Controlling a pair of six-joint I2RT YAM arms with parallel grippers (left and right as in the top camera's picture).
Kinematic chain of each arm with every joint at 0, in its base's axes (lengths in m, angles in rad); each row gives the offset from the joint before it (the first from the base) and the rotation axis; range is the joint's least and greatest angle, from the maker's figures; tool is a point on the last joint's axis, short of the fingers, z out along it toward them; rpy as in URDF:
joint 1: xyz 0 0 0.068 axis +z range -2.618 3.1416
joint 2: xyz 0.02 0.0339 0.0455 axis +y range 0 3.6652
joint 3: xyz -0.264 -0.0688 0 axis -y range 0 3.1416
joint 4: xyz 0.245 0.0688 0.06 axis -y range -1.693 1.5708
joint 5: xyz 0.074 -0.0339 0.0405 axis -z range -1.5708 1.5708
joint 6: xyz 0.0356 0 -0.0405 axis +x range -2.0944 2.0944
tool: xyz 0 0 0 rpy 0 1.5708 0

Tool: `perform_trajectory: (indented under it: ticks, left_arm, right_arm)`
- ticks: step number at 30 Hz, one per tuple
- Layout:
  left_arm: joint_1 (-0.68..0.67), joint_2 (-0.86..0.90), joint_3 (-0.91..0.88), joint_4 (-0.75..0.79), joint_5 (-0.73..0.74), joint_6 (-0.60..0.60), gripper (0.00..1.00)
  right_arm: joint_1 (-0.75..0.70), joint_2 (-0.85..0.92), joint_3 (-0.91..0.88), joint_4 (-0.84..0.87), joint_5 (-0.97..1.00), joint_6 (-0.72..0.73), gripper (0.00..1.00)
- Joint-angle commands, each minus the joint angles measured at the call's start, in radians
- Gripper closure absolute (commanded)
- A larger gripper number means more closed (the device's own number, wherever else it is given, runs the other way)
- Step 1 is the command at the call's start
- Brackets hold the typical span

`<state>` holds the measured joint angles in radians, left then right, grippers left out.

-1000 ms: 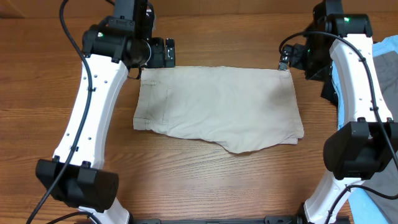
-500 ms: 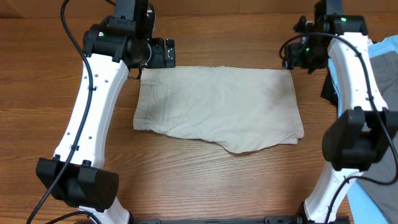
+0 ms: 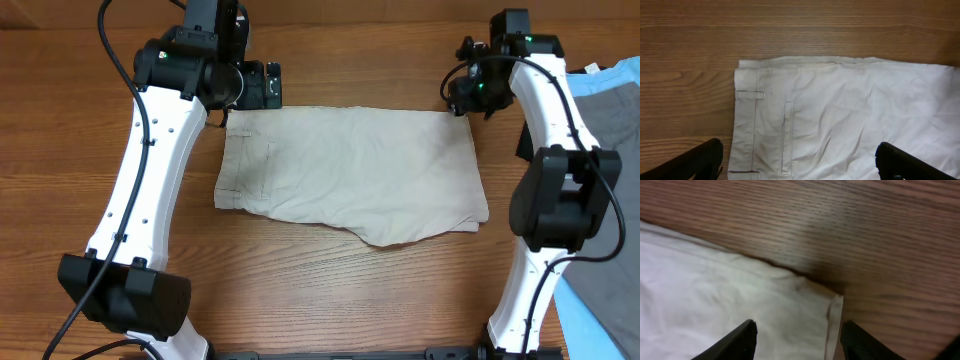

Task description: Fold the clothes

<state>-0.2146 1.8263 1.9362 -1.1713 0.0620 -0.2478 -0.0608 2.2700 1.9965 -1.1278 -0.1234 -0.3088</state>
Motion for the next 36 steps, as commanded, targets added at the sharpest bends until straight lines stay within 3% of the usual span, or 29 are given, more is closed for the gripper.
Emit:
perform_trajectory:
  ticks: [1, 12, 25, 36]
  left_arm:
    - [0.005, 0.005, -0.002, 0.001, -0.014, 0.008, 0.0]
    - [0.005, 0.005, -0.002, 0.001, -0.014, 0.008, 0.0]
    - [0.005, 0.005, -0.002, 0.001, -0.014, 0.008, 0.0]
    - [0.005, 0.005, -0.002, 0.001, -0.014, 0.008, 0.0]
  right_arm:
    - [-0.027, 0.051, 0.019, 0.02, -0.002, -0.018, 0.42]
    - [-0.035, 0.082, 0.019, 0.079, -0.014, -0.023, 0.41]
    - [-0.035, 0.099, 0.019, 0.055, -0.129, -0.146, 0.4]
    - [-0.035, 0.103, 0.019, 0.072, -0.129, -0.172, 0.28]
